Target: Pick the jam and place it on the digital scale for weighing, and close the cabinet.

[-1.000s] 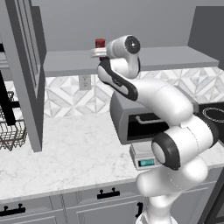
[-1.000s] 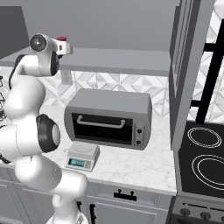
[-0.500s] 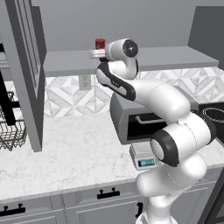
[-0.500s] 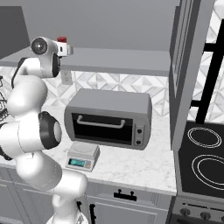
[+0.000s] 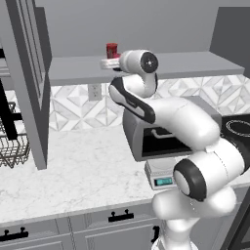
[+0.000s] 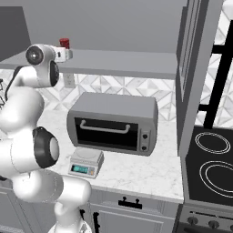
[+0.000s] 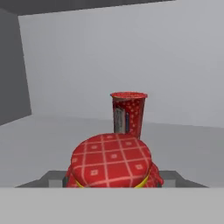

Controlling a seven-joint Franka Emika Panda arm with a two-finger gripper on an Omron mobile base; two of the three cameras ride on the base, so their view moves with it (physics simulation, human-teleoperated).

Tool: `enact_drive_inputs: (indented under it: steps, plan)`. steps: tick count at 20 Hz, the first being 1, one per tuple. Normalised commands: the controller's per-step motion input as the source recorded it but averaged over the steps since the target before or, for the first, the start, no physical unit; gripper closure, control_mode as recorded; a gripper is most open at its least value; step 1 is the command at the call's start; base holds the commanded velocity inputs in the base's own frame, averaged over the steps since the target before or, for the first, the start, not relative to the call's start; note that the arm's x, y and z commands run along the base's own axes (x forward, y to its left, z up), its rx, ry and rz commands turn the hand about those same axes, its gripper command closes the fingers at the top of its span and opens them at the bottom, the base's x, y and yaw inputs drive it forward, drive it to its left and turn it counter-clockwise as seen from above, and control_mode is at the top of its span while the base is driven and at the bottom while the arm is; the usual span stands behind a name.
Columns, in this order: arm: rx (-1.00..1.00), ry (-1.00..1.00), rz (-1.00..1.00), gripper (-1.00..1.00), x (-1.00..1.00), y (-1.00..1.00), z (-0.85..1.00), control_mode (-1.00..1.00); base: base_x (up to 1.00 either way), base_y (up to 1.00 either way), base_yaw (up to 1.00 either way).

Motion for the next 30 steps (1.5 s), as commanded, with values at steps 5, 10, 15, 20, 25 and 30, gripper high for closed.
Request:
enact_drive_inputs:
  steps: [5,10,15,20,25,30]
  plan:
    - [0.00,-0.19,0.00,1.00,-1.00,0.00,0.00,-1.00,0.00,0.00,0.00]
    - [0.00,-0.08,0.00,1.00,-1.00,-0.03,-0.08,-1.00,0.00,0.00,0.00]
    - [0.00,0.06,0.00,1.00,-0.99,-0.44,-0.01,-1.00,0.00,0.00,0.00]
    - [0.00,0.24,0.00,1.00,-0.47,-0.37,-0.02,-1.00,0.00,0.00,0.00]
    - [0.00,0.09,0.21,1.00,0.00,-0.71,-0.25,-1.00,0.00,0.00,0.00]
    - [0.00,0.00,0.32,1.00,-0.01,-0.59,-0.63,-1.00,0.00,0.00,0.00]
